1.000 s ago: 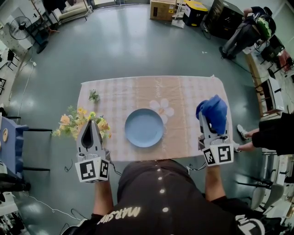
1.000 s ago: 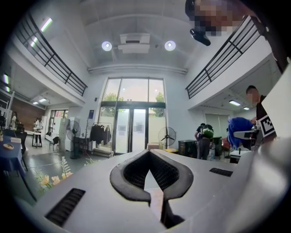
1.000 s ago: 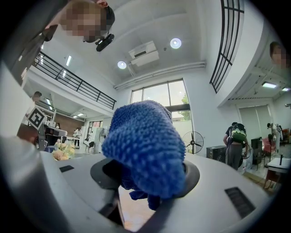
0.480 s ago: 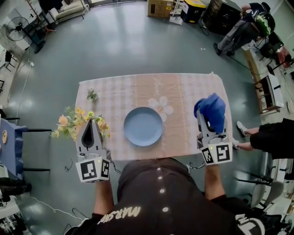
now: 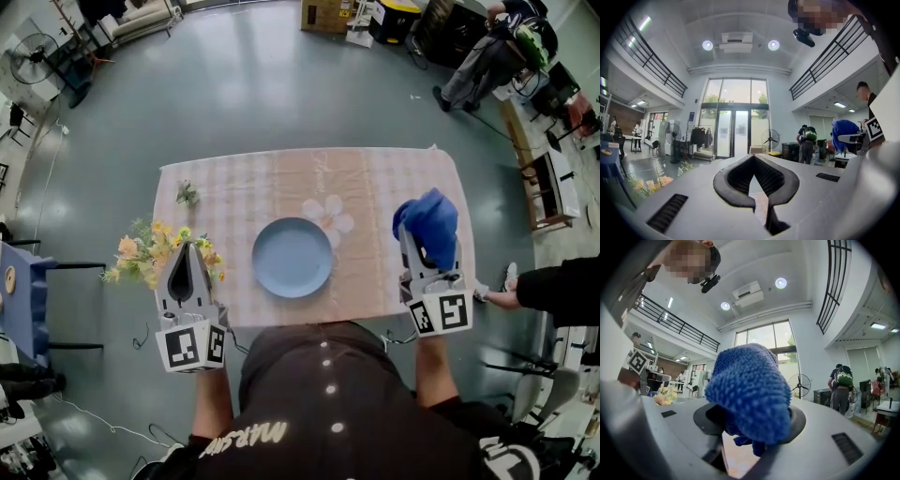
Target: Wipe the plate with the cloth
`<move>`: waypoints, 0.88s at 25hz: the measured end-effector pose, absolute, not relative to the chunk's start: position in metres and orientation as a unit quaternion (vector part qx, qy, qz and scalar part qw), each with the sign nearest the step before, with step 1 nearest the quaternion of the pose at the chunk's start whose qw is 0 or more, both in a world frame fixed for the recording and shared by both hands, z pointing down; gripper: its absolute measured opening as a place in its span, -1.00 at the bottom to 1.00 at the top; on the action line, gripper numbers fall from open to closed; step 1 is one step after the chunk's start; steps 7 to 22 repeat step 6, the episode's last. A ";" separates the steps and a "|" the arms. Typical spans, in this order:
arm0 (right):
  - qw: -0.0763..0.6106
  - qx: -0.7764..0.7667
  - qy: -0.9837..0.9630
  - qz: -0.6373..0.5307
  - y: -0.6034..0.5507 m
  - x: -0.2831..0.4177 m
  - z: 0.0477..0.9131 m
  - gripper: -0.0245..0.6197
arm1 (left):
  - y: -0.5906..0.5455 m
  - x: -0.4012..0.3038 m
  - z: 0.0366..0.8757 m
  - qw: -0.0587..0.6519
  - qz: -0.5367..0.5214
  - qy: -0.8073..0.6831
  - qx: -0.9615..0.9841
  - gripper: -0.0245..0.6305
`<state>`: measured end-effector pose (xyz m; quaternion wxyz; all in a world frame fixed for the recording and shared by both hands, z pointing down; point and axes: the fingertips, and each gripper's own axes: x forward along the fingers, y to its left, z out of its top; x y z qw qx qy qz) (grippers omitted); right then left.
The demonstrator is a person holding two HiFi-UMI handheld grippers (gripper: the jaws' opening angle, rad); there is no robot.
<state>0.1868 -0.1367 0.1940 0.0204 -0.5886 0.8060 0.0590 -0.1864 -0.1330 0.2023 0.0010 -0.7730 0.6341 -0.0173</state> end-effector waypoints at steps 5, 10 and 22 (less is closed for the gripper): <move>0.022 -0.589 0.806 0.056 -0.138 0.189 0.198 -0.32 | -0.133 -0.182 0.199 0.014 -0.020 0.632 -0.775 -0.87; 0.023 -0.589 0.806 0.054 -0.139 0.190 0.199 -0.32 | -0.132 -0.181 0.197 0.017 -0.020 0.632 -0.775 -0.87; 0.023 -0.589 0.806 0.054 -0.139 0.190 0.199 -0.32 | -0.132 -0.181 0.197 0.017 -0.020 0.632 -0.775 -0.87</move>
